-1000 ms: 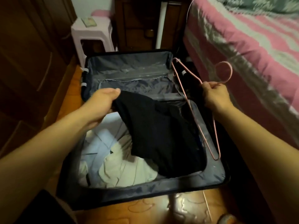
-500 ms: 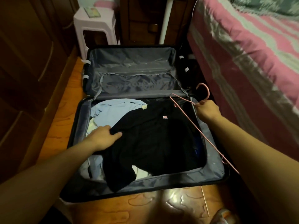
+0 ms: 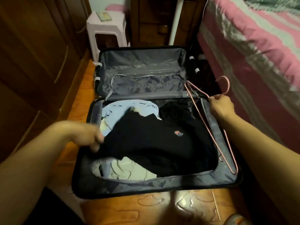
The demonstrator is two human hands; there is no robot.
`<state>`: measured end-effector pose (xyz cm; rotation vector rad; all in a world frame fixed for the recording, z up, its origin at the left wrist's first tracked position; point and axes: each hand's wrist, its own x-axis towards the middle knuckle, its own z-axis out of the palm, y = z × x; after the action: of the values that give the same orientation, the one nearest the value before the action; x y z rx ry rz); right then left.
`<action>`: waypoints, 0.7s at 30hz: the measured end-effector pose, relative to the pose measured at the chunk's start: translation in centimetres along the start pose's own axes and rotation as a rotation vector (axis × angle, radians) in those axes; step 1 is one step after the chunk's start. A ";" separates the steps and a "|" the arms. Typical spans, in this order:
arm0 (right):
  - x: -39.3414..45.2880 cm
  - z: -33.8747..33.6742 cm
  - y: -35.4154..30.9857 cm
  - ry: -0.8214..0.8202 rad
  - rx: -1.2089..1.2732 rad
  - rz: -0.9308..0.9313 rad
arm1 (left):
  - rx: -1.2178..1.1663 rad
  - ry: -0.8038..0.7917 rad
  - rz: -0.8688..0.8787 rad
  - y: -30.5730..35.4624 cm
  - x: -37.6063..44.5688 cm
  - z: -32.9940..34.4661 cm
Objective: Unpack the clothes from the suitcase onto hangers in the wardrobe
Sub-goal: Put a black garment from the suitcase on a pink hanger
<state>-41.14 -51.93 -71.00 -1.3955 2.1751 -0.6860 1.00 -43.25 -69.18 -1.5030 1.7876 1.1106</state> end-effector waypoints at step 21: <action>-3.7 5.2 -8.5 -0.548 0.235 -0.284 | -0.390 0.629 0.003 3.2 7.7 4.9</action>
<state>-30.66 -52.47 -69.22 -1.5562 1.4465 -0.5506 -4.32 -42.96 -77.26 -2.2788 2.0399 1.1080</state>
